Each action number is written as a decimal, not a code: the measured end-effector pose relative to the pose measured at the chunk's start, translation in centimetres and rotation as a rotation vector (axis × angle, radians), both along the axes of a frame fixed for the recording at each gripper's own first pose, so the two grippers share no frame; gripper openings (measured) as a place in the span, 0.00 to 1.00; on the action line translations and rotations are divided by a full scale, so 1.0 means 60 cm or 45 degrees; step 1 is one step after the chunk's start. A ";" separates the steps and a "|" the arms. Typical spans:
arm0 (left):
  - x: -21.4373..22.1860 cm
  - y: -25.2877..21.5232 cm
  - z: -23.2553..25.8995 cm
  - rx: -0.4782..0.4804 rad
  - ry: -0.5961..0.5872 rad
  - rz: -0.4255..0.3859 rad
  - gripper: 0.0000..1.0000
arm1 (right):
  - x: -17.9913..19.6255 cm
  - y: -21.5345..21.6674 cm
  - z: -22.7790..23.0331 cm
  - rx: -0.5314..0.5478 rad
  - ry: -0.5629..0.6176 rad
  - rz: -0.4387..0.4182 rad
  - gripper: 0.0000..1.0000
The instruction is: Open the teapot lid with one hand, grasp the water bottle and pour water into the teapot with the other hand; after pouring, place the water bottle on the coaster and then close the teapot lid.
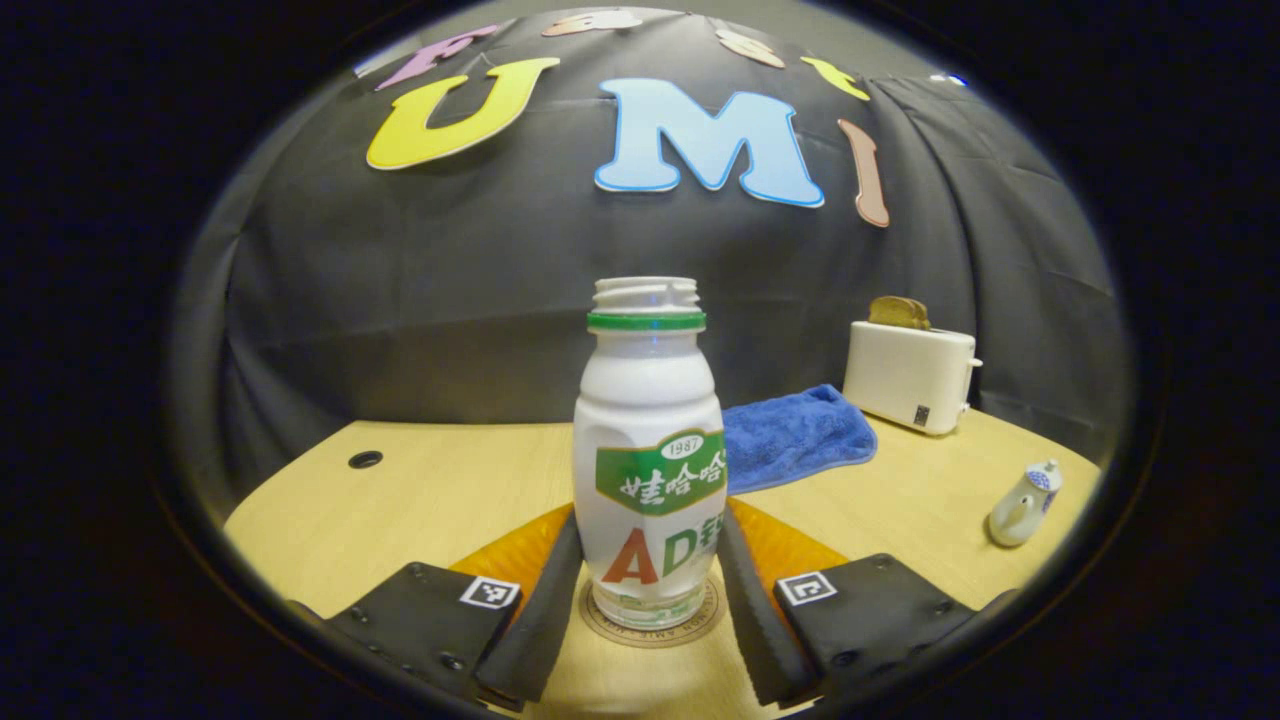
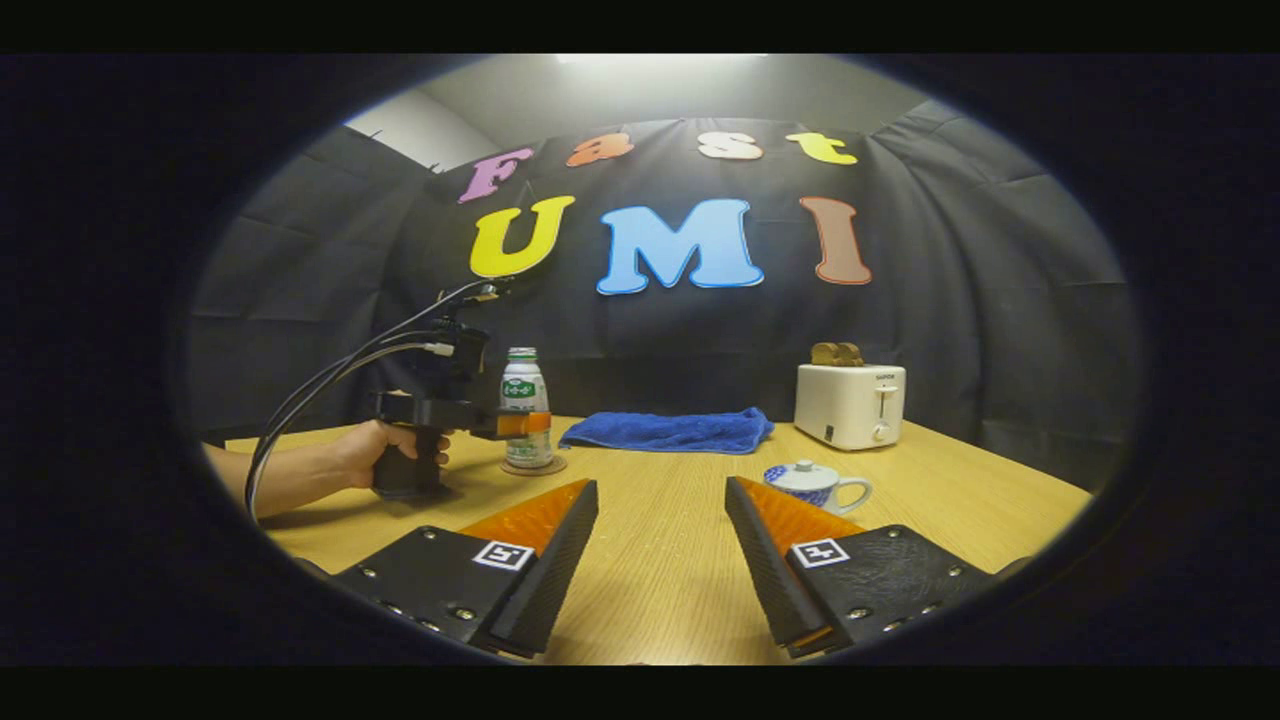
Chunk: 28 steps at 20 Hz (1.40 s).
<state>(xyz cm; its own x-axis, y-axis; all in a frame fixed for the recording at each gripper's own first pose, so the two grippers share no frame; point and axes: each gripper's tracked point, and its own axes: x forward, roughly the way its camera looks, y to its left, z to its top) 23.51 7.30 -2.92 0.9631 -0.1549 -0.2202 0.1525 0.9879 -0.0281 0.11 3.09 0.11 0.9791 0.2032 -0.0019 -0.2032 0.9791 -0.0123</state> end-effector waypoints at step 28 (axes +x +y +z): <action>-0.407 -0.118 0.070 -0.004 -0.286 0.154 0.99 | -0.009 0.003 -0.002 0.012 -0.001 -0.185 0.79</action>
